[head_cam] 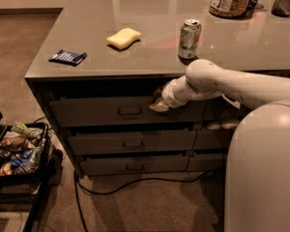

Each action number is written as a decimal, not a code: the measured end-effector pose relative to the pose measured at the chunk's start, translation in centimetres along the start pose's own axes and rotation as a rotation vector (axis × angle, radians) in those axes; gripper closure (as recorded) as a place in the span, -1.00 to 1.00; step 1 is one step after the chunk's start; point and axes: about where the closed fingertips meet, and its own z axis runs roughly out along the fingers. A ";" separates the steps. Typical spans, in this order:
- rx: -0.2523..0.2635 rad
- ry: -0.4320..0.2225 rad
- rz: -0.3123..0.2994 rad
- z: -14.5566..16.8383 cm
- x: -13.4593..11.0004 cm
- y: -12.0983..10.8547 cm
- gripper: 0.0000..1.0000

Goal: Open top drawer

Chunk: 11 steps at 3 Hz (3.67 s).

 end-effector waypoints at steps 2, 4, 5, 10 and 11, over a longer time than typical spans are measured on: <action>0.005 -0.008 0.003 0.0 0.0 0.2 0.40; 0.012 -0.017 0.007 0.1 -0.1 0.4 0.42; 0.016 -0.022 0.008 0.1 -0.1 0.5 0.40; 0.051 -0.058 0.015 -0.4 -0.4 1.9 0.40; 0.065 -0.074 0.019 -0.6 -0.7 3.4 0.42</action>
Offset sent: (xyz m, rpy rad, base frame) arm -0.1833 0.0385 -0.0070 0.2413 -0.1349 -0.0934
